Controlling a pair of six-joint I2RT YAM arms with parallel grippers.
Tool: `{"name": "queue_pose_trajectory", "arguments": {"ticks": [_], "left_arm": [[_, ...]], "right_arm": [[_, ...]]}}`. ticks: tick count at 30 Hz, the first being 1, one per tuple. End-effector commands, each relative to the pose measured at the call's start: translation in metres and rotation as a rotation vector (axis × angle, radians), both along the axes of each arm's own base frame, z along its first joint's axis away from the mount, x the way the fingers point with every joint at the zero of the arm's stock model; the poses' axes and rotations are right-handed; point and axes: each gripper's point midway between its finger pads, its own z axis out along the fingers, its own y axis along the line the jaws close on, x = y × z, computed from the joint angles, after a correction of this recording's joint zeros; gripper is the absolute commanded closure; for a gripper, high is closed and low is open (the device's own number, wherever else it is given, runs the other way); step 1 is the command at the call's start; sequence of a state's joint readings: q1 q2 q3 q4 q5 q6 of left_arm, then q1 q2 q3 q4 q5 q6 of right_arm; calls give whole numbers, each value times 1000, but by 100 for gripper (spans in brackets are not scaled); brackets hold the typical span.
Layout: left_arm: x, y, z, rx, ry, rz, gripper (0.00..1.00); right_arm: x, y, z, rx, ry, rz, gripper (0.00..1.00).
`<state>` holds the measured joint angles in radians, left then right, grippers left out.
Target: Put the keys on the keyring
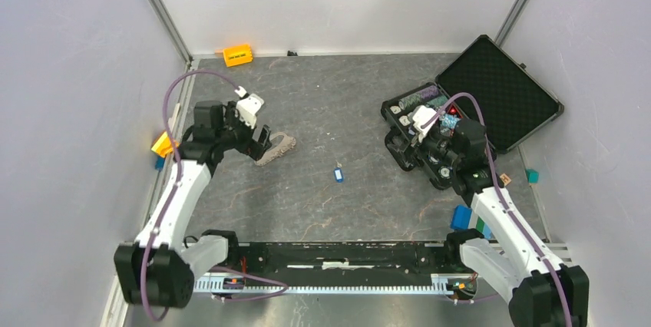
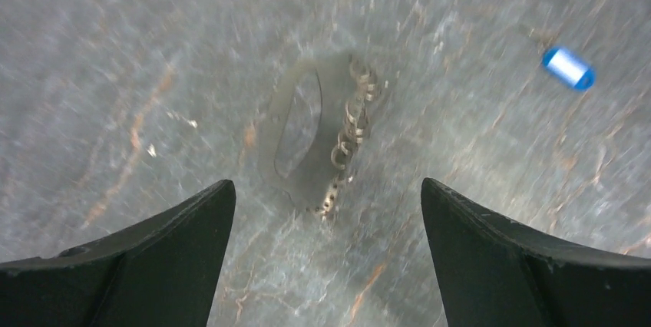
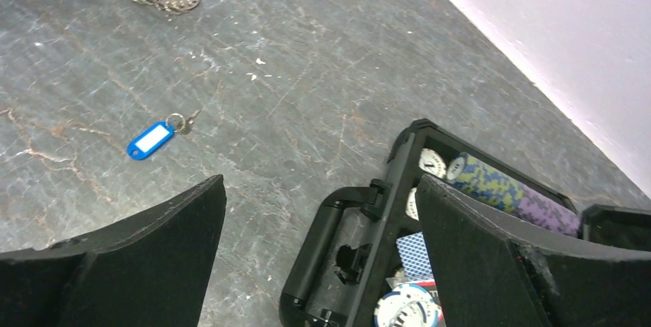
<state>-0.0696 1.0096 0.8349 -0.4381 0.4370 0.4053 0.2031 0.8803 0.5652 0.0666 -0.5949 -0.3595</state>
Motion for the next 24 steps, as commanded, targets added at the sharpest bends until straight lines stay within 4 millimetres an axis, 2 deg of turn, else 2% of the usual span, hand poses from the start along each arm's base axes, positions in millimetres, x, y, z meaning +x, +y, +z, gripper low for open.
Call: {"name": "queue_pose_trajectory", "arguments": {"ticks": [1, 5, 8, 11, 16, 22, 24], "left_arm": [[-2, 10, -37, 157, 150, -70, 6], [3, 7, -75, 291, 270, -65, 18], [2, -4, -92, 353, 338, -92, 25], [6, -8, -98, 412, 343, -121, 28], [15, 1, -107, 512, 365, -153, 35], [14, 8, -115, 579, 411, -196, 42], [13, 4, -119, 566, 423, -209, 42]], "right_arm": [[-2, 10, -1, -25, -5, 56, 2], [-4, 10, -3, -28, 2, 59, 2], [-5, 10, 0, -28, -10, 62, 2], [-7, 11, 1, -29, -15, 71, 2], [-9, 14, -4, -26, 5, 97, 2], [-9, 17, -10, -32, 41, 118, 2], [-9, 18, -10, -35, 39, 122, 2]]}}
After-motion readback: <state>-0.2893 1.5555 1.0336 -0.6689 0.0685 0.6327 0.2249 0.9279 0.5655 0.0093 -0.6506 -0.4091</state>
